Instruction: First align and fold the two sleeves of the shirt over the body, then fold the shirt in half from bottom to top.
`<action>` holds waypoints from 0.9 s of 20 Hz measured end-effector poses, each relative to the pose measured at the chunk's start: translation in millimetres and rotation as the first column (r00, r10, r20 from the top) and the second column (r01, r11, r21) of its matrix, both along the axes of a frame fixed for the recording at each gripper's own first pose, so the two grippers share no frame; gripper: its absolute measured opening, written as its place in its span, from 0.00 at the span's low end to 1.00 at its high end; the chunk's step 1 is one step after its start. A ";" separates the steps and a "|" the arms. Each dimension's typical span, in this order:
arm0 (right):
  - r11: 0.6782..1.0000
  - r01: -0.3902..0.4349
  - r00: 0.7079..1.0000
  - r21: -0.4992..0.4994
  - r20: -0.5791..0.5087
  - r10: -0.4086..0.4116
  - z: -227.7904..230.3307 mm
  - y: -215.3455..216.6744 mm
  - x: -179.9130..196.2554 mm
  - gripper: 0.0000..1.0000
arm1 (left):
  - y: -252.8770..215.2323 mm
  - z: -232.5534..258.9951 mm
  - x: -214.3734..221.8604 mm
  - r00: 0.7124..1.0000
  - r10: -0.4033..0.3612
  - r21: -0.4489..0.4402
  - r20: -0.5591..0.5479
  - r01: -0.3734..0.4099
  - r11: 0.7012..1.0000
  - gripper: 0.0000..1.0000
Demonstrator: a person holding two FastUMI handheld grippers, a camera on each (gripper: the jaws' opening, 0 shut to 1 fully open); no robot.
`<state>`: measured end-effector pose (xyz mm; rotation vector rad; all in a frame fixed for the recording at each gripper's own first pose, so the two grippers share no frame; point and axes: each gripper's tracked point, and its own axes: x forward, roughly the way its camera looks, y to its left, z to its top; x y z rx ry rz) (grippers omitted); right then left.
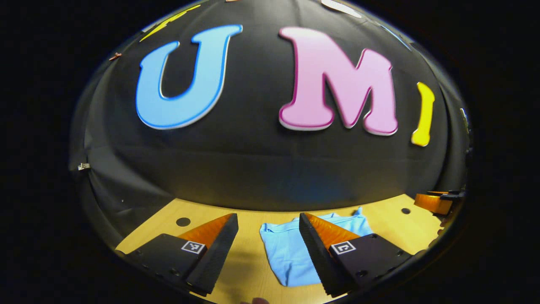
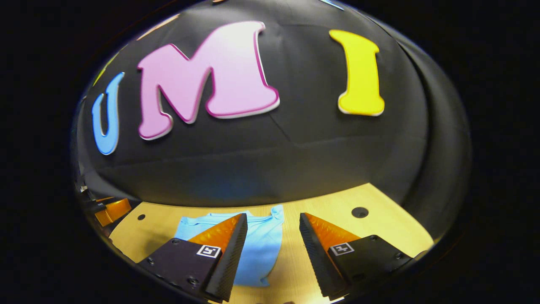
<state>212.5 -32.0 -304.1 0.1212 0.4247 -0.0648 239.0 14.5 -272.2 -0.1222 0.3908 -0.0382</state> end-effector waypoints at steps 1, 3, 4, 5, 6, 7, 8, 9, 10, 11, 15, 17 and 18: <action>1.000 -0.018 0.999 -0.006 0.033 0.018 25.1 5.4 -14.1 0.78 | -2.6 23.4 -19.1 1.000 -0.012 -0.016 0.023 0.012 1.000 0.93; 0.999 -0.046 0.995 -0.008 0.083 0.047 67.4 13.0 -46.9 0.79 | -3.5 67.7 -58.0 0.997 -0.024 -0.038 0.079 0.028 0.999 0.93; 0.998 -0.060 0.993 -0.007 0.103 0.061 86.0 18.0 -63.6 0.79 | -2.9 89.1 -76.6 0.994 -0.028 -0.042 0.107 0.033 0.999 0.93; 0.997 -0.080 0.989 0.000 0.122 0.079 104.1 26.5 -81.0 0.80 | -1.3 105.3 -95.3 0.992 -0.034 -0.042 0.122 0.039 0.998 0.93; 0.996 -0.094 0.987 0.006 0.132 0.092 120.9 34.1 -99.7 0.81 | -2.5 120.7 -113.4 0.990 -0.043 -0.037 0.137 0.049 0.998 0.93; 0.993 -0.116 0.984 0.014 0.142 0.112 138.8 42.7 -123.9 0.81 | -1.6 133.1 -130.9 0.988 -0.048 -0.025 0.147 0.052 0.998 0.93; 0.991 -0.131 0.981 0.016 0.145 0.127 153.3 47.0 -146.8 0.81 | 0.1 145.0 -148.6 0.987 -0.049 -0.019 0.152 0.052 0.998 0.94; 0.989 -0.146 0.979 0.016 0.149 0.142 164.0 54.4 -165.0 0.82 | -1.2 155.2 -163.3 0.986 -0.061 -0.010 0.157 0.064 0.998 0.94; 0.988 -0.156 0.977 0.006 0.149 0.153 171.1 59.7 -180.8 0.82 | -0.4 164.0 -177.6 0.985 -0.064 0.003 0.163 0.064 0.998 0.94; 0.986 -0.164 0.975 0.004 0.155 0.162 177.8 64.7 -193.3 0.83 | 2.3 170.4 -188.5 0.984 -0.066 0.005 0.168 0.066 0.998 0.94; 0.987 -0.163 0.972 0.001 0.171 0.161 194.7 76.1 -230.3 0.83 | -6.2 174.3 -222.4 0.985 -0.097 -0.027 0.140 0.102 0.994 0.94; 0.985 -0.171 0.969 -0.012 0.176 0.171 199.8 81.2 -238.1 0.84 | -9.1 171.8 -233.5 0.988 -0.098 -0.058 0.118 0.105 0.993 0.94; 0.985 -0.171 0.968 -0.016 0.186 0.171 204.1 82.2 -240.3 0.84 | -10.7 172.0 -237.8 0.989 -0.096 -0.070 0.112 0.104 0.992 0.94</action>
